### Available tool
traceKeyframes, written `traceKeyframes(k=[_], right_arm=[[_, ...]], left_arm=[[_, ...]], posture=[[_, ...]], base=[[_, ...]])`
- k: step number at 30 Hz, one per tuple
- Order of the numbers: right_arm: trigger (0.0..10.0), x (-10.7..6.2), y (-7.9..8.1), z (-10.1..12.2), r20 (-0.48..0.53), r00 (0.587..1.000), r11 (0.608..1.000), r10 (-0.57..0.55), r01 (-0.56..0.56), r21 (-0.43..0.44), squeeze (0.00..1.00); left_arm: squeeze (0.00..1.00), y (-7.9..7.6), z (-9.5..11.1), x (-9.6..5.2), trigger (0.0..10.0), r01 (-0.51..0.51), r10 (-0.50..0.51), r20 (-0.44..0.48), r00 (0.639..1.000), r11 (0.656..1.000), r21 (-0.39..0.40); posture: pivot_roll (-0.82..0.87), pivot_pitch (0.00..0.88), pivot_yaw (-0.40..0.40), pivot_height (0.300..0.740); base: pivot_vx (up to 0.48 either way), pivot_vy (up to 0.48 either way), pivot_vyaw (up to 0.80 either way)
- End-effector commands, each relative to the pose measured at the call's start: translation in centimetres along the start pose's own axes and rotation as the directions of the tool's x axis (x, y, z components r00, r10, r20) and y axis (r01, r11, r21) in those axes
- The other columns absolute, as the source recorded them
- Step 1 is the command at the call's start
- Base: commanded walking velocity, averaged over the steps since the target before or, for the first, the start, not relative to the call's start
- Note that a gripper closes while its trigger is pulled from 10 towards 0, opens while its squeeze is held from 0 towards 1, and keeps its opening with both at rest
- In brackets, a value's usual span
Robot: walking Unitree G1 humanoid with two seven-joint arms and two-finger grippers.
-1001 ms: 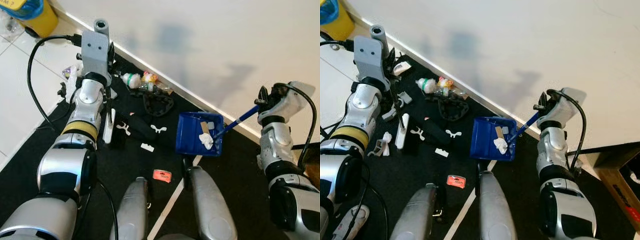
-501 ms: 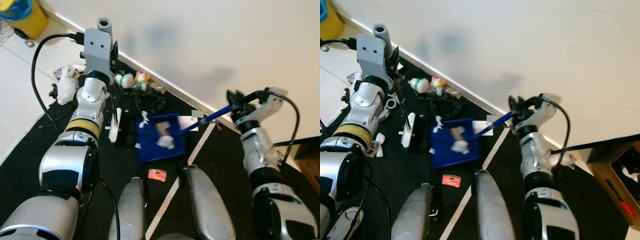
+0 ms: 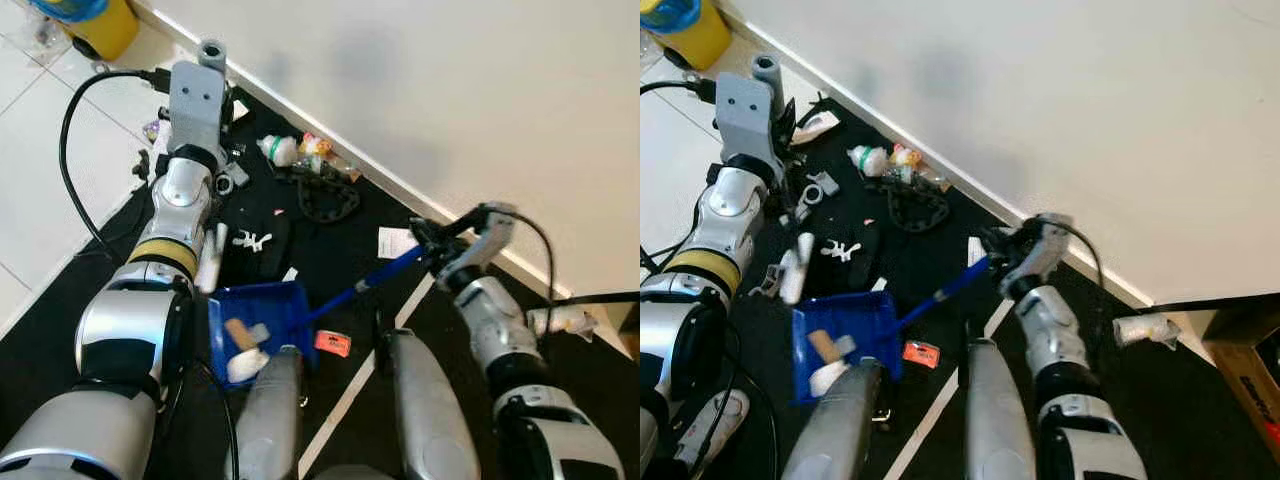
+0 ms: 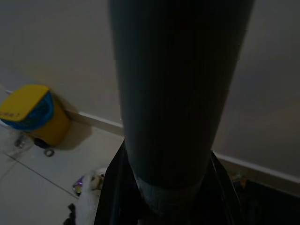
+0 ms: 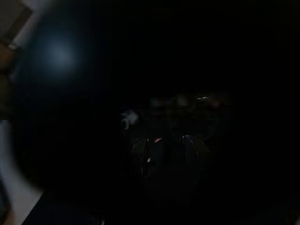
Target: Sweep floor
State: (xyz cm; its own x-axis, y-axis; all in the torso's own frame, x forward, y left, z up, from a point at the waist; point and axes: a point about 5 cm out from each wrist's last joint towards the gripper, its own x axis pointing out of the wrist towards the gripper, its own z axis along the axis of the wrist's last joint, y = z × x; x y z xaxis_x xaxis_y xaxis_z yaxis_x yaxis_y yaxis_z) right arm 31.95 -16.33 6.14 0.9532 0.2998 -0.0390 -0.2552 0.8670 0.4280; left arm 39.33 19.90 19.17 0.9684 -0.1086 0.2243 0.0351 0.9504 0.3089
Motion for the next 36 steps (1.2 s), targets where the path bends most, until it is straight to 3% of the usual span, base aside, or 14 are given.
traceKeyframes(k=[1, 8, 9, 15, 22, 28, 31, 36], right_arm=[[10.0, -1.0, -0.8, -0.6, -0.018, 0.999, 0.999, -0.033, 0.033, 0.032, 0.0], [10.0, -0.6, -2.8, 3.6, 0.085, 0.994, 0.998, -0.066, 0.067, -0.014, 0.0], [10.0, -0.5, -3.4, 4.9, 0.111, 0.991, 0.996, -0.076, 0.081, -0.041, 0.0], [10.0, -0.6, -4.9, 7.2, 0.151, 0.981, 0.985, -0.123, 0.139, -0.104, 0.0], [10.0, -0.4, -4.9, 7.3, 0.145, 0.982, 0.983, -0.122, 0.139, -0.118, 0.0], [10.0, -0.4, -3.9, 5.4, 0.078, 0.992, 0.973, -0.095, 0.109, -0.202, 0.0], [10.0, -0.8, -4.4, 4.9, 0.079, 0.982, 0.942, -0.172, 0.187, -0.278, 0.0], [10.0, -1.2, -5.1, 5.4, 0.13, 0.957, 0.907, -0.26, 0.288, -0.308, 0.0]], left_arm=[[0.0, 0.2, -0.3, -0.2, 10.0, 0.009, -0.009, -0.016, 1.0, 1.0, 0.022], [0.0, 1.9, 0.4, -0.1, 10.0, -0.002, 0.002, 0.004, 1.0, 0.999, 0.053], [0.0, 2.3, 0.7, 0.0, 10.0, 0.012, -0.012, 0.004, 1.0, 0.996, 0.091], [0.0, 3.6, 1.9, 0.4, 10.0, 0.027, -0.031, 0.025, 0.999, 0.99, 0.135], [0.0, 3.2, 1.4, 0.2, 10.0, 0.033, -0.036, 0.021, 0.999, 0.992, 0.124], [0.0, 1.8, -0.2, -0.4, 10.0, 0.027, -0.025, -0.015, 1.0, 0.995, 0.098], [0.0, 0.7, -1.0, -0.7, 10.0, 0.017, -0.014, -0.039, 0.999, 0.996, 0.086], [0.0, -0.2, -1.5, -0.9, 10.0, 0.018, -0.014, -0.047, 0.999, 0.997, 0.072]], posture=[[-0.01, 0.393, -0.02, 0.74], [-0.01, 0.369, -0.015, 0.74], [-0.01, 0.366, -0.013, 0.74], [0.0, 0.346, -0.02, 0.74], [0.0, 0.346, -0.029, 0.74], [0.0, 0.359, -0.035, 0.74], [-0.02, 0.37, -0.033, 0.74], [-0.03, 0.384, -0.032, 0.74]], base=[[0.0, 0.0, 0.0], [0.0, 0.0, 0.0], [0.0, 0.0, 0.0], [0.0, 0.0, 0.0], [0.0, 0.0, 0.0], [0.0, 0.0, 0.0], [0.0, 0.0, 0.0], [0.0, 0.0, 0.0]])
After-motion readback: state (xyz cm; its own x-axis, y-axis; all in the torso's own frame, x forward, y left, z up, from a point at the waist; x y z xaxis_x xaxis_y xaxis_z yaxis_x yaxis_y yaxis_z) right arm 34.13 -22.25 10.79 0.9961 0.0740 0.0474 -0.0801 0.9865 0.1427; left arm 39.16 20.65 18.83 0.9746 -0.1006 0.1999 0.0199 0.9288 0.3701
